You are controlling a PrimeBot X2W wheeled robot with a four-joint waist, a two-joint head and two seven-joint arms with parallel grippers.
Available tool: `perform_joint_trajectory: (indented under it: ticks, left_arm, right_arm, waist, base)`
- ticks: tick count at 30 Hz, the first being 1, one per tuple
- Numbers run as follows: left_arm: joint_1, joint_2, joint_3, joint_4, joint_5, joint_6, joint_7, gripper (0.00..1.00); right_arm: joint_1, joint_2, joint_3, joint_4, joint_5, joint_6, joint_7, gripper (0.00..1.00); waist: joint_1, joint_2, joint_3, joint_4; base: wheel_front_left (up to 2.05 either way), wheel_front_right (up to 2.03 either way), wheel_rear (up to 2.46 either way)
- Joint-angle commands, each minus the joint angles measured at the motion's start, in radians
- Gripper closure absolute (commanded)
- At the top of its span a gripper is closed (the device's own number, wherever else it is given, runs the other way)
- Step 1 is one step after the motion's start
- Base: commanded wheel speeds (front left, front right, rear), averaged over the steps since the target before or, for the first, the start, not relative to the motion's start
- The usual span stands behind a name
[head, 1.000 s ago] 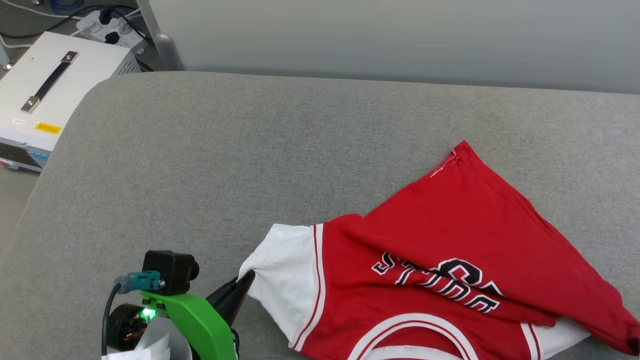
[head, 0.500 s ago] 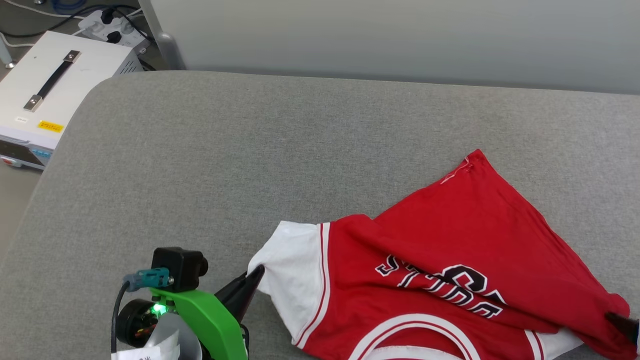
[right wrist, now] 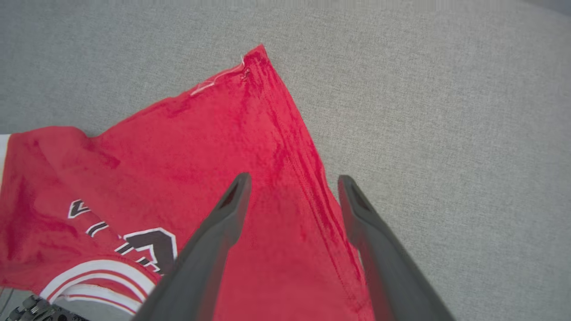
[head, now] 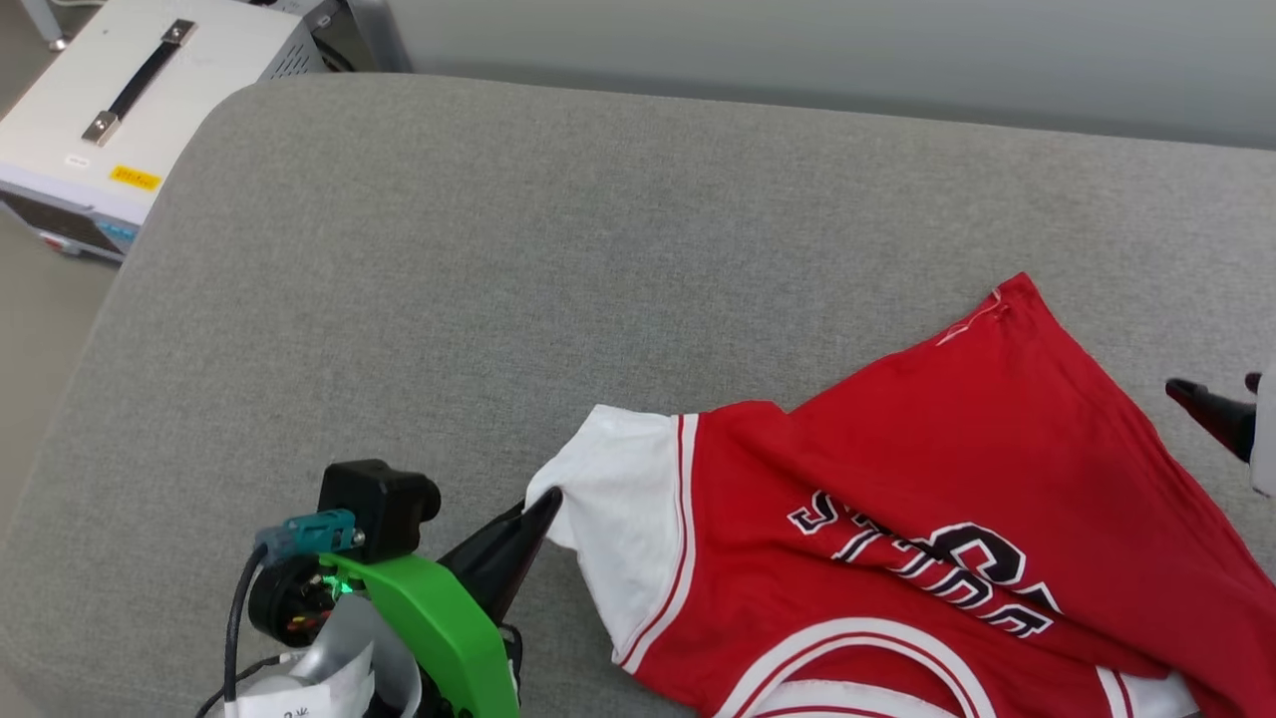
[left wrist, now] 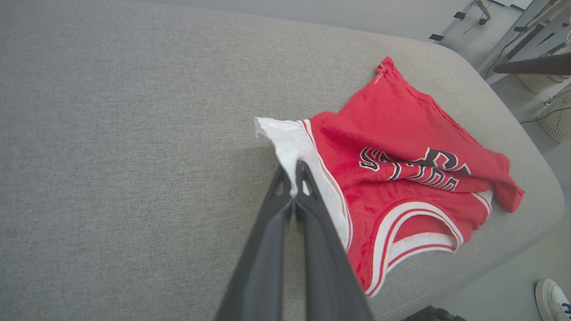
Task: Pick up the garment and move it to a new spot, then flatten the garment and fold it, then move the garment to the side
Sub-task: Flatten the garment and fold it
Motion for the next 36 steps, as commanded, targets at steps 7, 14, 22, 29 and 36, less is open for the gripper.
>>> perform_joint_trajectory:
  ticks: [7, 14, 22, 29, 36]
  left_arm:
    - [-0.056, -0.021, -0.012, -0.012, 0.021, -0.025, 0.000, 1.00]
    - [-0.083, -0.048, -0.030, 0.006, 0.025, -0.048, -0.009, 1.00]
    - [-0.102, -0.069, -0.039, 0.027, 0.021, -0.066, -0.017, 1.00]
    - [-0.102, -0.068, -0.039, 0.045, 0.012, -0.073, -0.022, 1.00]
    - [-0.094, -0.058, -0.022, 0.059, 0.000, -0.066, -0.030, 1.00]
  right_arm:
    - [-0.174, -0.045, 0.094, 0.132, -0.040, -0.001, -0.003, 0.00]
    - [-0.270, -0.076, 0.156, 0.272, -0.075, -0.001, -0.033, 0.00]
    - [-0.286, -0.111, 0.212, 0.388, -0.095, -0.001, -0.065, 0.00]
    - [-0.284, -0.120, 0.230, 0.463, -0.070, -0.001, -0.142, 1.00]
    - [-0.314, -0.108, 0.217, 0.493, -0.053, -0.001, -0.244, 1.00]
  waist:
    - [0.0000, 0.0000, 0.140, 0.111]
    - [0.0000, 0.0000, 0.198, 0.173]
    - [0.0000, 0.0000, 0.214, 0.213]
    - [0.0000, 0.0000, 0.202, 0.222]
    - [0.0000, 0.0000, 0.165, 0.200]
  base:
    - [0.00, 0.00, 0.00]
    - [0.00, 0.00, 0.00]
    - [0.00, 0.00, 0.00]
    - [0.00, 0.00, 0.00]
    - [0.00, 0.00, 0.00]
